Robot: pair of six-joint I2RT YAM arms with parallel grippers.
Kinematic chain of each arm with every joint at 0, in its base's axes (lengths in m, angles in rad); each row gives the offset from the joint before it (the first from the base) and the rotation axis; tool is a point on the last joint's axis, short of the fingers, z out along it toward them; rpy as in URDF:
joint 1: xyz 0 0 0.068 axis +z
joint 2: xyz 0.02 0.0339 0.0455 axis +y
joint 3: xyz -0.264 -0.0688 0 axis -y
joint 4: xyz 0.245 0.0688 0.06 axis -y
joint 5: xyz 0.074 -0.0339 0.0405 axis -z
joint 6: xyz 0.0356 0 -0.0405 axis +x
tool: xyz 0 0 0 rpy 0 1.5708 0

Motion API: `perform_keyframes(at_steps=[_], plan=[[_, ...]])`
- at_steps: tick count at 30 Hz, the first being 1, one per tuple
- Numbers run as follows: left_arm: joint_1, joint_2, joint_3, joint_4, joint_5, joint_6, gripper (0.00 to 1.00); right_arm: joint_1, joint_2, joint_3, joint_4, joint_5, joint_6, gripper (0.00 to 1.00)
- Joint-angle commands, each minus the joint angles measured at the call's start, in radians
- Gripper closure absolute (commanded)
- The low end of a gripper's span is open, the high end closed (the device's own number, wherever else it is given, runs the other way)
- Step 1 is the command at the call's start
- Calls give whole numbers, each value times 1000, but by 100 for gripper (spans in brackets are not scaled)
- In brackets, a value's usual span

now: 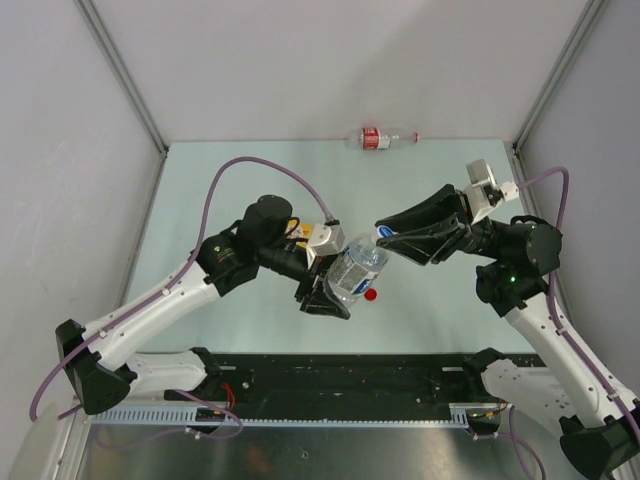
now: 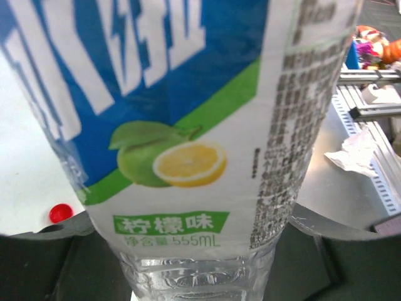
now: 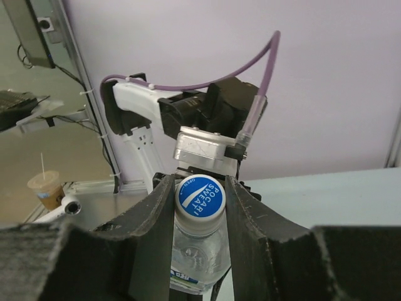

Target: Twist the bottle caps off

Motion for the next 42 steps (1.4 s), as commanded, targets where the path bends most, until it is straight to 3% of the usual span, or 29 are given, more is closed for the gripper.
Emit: perform_keyframes(at_steps=[1,12,14,16,18,21,29,42], plan=[[-7,-22,42,93,206,74,92,13,10,-26,-22,-33,-88,100],[3,-25,28,93,31,68,95,29,11,-26,-39,91,-79,97],[3,-27,24,93,-26,68,95,30,1,-26,-66,136,-78,87],[4,-28,19,92,-98,64,95,30,-14,-26,-97,179,-84,66],[4,-29,16,92,-168,62,95,29,-30,-26,-124,216,-88,50],[4,-29,12,90,-263,63,95,30,-57,-26,-150,265,-91,33],[3,-44,0,79,-543,79,94,31,-113,-26,-238,431,-99,4],[-125,-30,-14,59,-1100,114,94,31,-69,-16,-329,599,-48,1]])
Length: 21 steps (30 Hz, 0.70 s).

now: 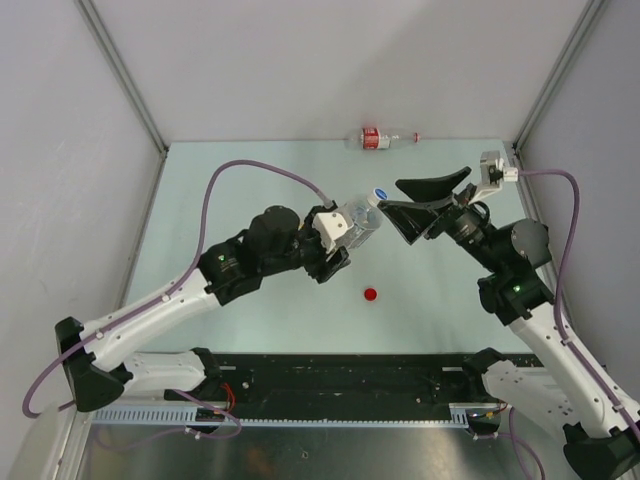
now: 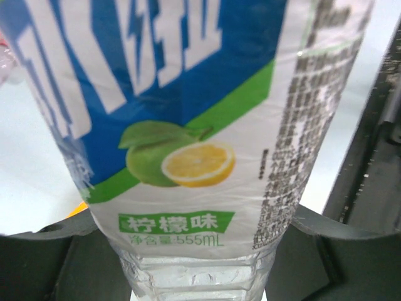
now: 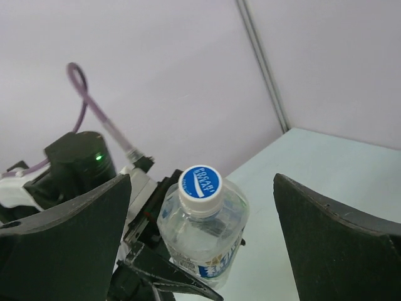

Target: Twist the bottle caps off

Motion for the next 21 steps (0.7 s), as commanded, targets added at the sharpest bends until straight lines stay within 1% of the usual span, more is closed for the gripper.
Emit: perform_keyframes(at_steps=[1,5,8,11,16,21], plan=[[-53,-14,-4,18,-287,41,94,3,27,25,-45,84,29,1],[-119,11,-9,14,-502,67,95,21,62,63,-129,138,24,1],[-151,34,-8,12,-612,73,96,42,75,80,-178,183,16,1],[-171,57,-5,10,-693,78,97,54,83,88,-203,211,16,3],[-197,96,3,-1,-784,85,98,77,95,89,-217,224,20,8],[-206,109,4,-3,-807,87,99,98,110,89,-220,245,21,14]])
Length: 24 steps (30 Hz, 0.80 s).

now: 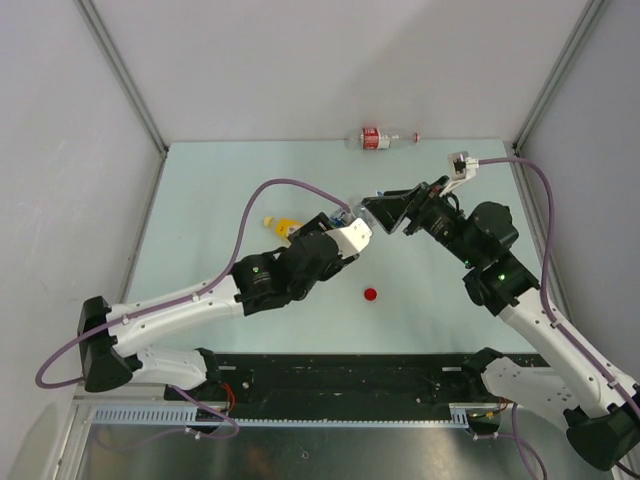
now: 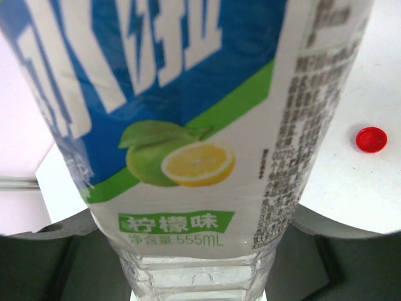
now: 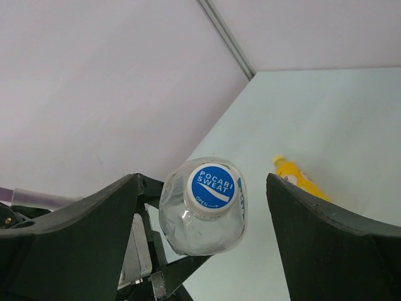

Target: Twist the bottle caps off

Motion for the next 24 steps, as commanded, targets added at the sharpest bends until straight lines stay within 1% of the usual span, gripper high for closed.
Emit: perform_keyframes(at_steps=[1,4,6,8,16,18,20,23,24], plan=[[-12,0,9,19,-78,21,99,16,13,49,6,41,3,19],[-15,4,8,18,-76,23,100,20,17,50,-4,58,7,31],[-17,7,7,17,-75,25,100,19,15,49,-10,72,12,35],[-19,11,7,16,-73,25,100,20,12,50,-13,82,17,37],[-28,22,8,14,-69,30,100,20,9,49,-5,92,33,38],[-29,24,7,13,-71,30,100,20,12,49,-6,91,37,40],[-30,25,8,12,-73,31,100,20,12,50,-9,93,40,50],[-30,25,8,13,-76,29,100,20,11,50,-10,90,42,68],[-30,25,8,13,-78,29,100,20,13,50,-9,88,42,71]])
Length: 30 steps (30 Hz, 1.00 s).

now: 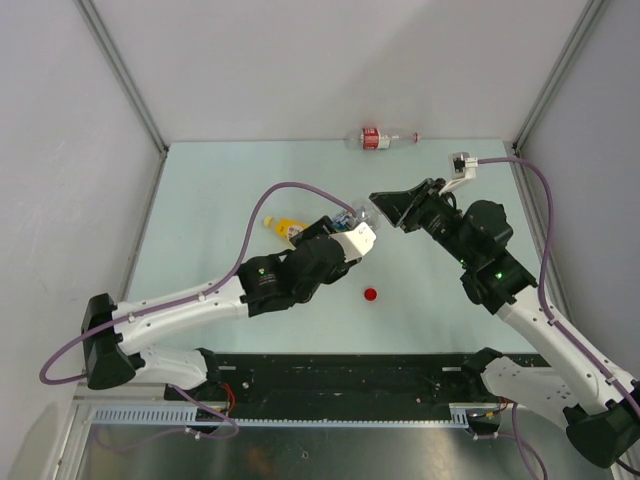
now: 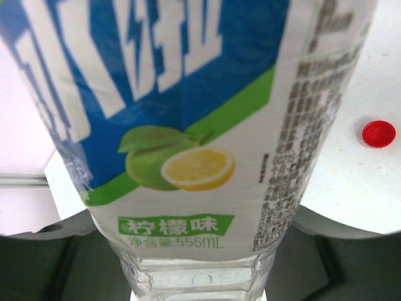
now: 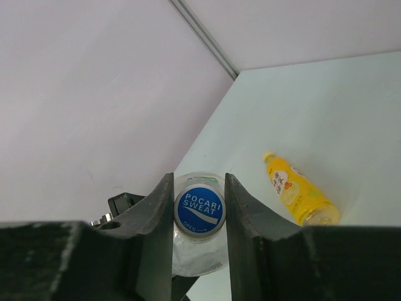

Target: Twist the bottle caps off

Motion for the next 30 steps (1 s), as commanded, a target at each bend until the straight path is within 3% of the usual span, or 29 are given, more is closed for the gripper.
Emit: perform_keyframes(at_steps=[1,7,13,18,30], plan=[[-8,-1,8,20,-36,18,100,6,-7,48,21,4,8,74],[-9,-4,8,20,-28,14,100,5,-3,48,30,-15,2,98],[-8,-24,5,21,34,3,100,6,-8,48,37,-57,-32,100],[-2,-60,1,19,172,-4,100,5,-17,48,51,-123,-80,100],[60,-181,-1,21,750,-6,100,-7,-39,47,119,-386,-168,100]])
